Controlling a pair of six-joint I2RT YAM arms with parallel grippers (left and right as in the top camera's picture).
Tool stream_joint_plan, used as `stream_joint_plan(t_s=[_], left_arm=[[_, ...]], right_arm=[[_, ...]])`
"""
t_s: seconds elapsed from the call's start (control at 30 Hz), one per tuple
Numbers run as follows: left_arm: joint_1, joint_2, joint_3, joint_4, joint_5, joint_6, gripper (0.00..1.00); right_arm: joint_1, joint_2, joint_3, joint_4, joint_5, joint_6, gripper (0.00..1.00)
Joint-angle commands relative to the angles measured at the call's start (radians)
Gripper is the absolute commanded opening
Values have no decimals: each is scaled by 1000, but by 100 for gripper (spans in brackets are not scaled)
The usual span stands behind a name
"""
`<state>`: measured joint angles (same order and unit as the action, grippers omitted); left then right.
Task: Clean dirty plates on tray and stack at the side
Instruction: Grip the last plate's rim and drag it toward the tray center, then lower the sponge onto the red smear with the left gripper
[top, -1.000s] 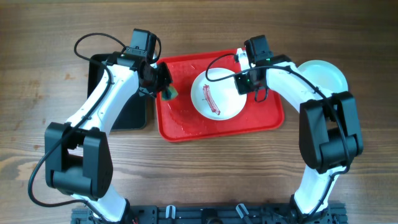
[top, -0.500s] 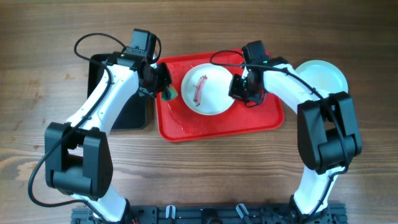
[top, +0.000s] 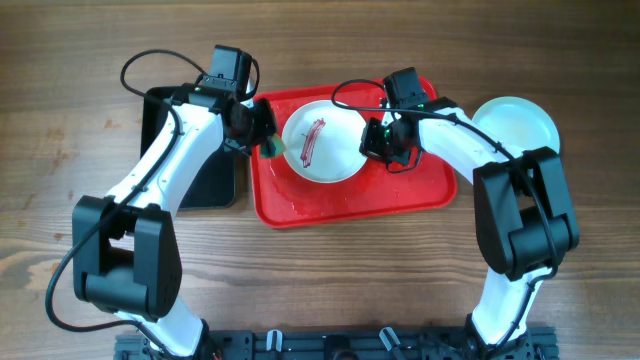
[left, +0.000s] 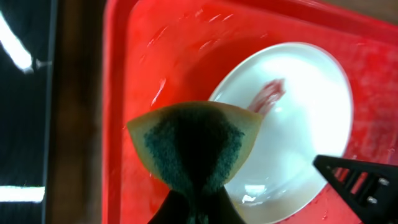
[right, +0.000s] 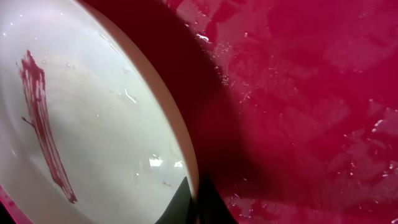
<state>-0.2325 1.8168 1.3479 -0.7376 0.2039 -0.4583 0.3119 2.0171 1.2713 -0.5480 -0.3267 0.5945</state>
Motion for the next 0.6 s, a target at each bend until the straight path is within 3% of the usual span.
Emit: stream_joint_plan(t_s=[0.0,0.27,0.57], left_arm=[[-1,16,14,62,87,160,4],[-55,32,14,137,123,392,4],[-115,117,14,167,13,427,4]], right_arm=[[3,29,-18,2,-14,-45,4],[3,29,-18,5,-15,-44,4],[3,29,-18,5,-15,-43,4]])
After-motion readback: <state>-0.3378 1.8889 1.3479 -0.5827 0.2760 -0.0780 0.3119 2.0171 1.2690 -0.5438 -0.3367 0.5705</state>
